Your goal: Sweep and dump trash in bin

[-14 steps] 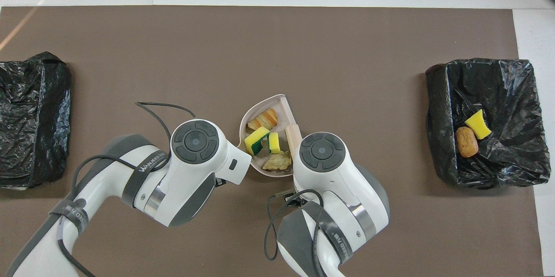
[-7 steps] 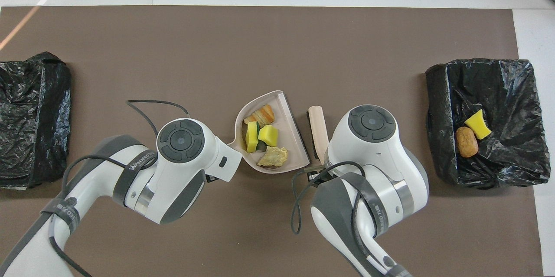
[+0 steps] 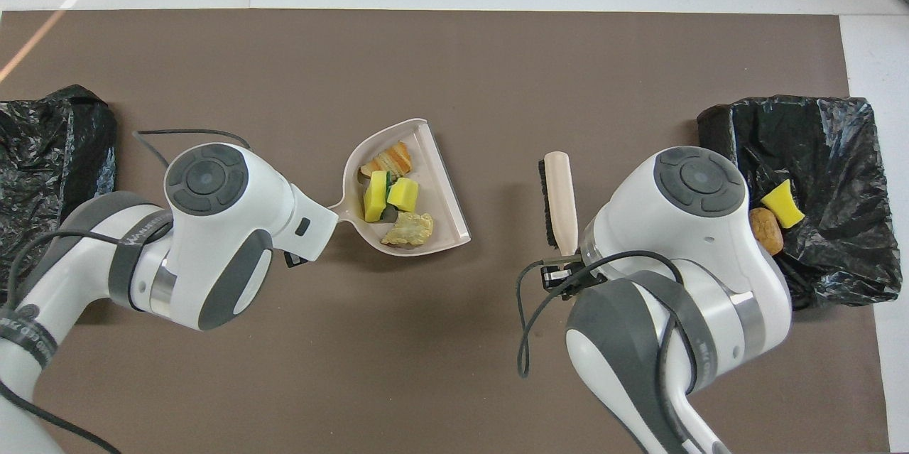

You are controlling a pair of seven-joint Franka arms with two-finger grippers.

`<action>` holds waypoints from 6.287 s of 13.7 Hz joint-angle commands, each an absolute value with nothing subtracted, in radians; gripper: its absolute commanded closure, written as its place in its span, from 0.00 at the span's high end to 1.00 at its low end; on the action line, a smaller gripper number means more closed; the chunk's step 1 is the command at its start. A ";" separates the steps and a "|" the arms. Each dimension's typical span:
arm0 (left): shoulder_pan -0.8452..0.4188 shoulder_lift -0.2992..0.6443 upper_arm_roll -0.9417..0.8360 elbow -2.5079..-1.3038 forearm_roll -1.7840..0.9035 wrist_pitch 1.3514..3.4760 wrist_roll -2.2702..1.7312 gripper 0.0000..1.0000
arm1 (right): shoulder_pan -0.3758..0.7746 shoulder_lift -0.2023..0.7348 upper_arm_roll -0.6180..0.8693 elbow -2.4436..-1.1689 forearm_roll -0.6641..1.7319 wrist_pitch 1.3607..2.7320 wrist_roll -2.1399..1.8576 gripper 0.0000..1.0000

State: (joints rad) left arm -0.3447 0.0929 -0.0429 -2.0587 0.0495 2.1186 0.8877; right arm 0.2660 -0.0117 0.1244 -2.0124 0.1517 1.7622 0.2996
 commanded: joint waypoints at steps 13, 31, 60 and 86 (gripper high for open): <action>0.182 0.123 -0.048 -1.726 -0.057 1.859 1.581 0.00 | 0.721 0.052 0.163 -2.026 0.227 1.994 0.834 0.00; 0.566 0.397 -0.043 -1.304 0.387 1.919 2.168 0.00 | 0.884 0.035 0.164 -2.244 0.227 2.152 0.973 0.06; 0.267 0.089 -0.054 -1.652 0.425 1.841 1.538 0.00 | -0.008 0.038 0.147 -1.495 -0.018 1.514 0.298 1.00; -0.492 0.356 -0.054 -1.750 -0.015 2.238 -0.369 0.00 | -0.092 0.000 0.153 -1.537 -0.020 1.440 0.163 1.00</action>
